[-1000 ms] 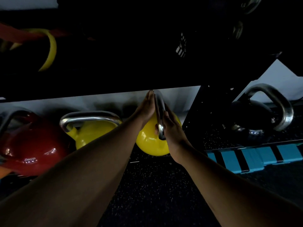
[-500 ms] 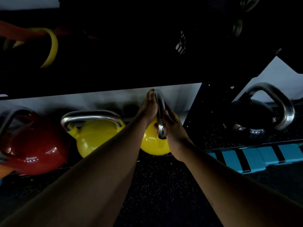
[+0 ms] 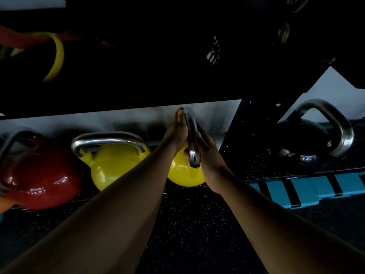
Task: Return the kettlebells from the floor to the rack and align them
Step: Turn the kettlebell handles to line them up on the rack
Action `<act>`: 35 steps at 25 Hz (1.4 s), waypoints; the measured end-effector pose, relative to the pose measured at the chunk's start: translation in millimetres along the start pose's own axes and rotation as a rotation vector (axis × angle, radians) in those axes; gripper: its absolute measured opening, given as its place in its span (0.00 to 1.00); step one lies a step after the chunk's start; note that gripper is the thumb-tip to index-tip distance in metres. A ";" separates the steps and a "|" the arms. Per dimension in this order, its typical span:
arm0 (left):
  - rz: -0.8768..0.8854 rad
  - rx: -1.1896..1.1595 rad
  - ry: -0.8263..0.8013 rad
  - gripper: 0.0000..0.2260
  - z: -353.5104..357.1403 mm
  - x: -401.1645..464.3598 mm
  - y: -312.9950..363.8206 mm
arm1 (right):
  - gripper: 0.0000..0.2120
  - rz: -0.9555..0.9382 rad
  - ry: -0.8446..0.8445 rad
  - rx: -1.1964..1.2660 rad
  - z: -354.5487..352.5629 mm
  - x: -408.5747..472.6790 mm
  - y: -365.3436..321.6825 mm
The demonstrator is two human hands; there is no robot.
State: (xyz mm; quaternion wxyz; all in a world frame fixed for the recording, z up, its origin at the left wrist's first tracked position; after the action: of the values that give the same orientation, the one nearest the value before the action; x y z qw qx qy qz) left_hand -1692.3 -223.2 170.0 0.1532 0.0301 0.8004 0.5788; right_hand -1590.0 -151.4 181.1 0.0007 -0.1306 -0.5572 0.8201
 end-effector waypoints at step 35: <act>-0.306 0.223 0.438 0.47 -209.9 -107.9 -66.7 | 0.28 -0.154 -0.064 -1.087 169.8 37.0 28.7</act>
State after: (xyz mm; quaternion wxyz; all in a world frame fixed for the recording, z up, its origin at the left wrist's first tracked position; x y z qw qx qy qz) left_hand -1639.8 -462.0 189.8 0.0579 -0.2002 0.8683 0.4500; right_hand -1658.1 -312.0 205.6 -0.0237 -0.0461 -0.9082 0.4152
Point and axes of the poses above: each hand's wrist, its own x-axis towards the middle knuckle, its own z-axis out of the palm, y = z × x, the point moved 5 cm from there along x, towards the middle knuckle, and after that the axes turned 9 degrees about x, right-handed, at the moved point
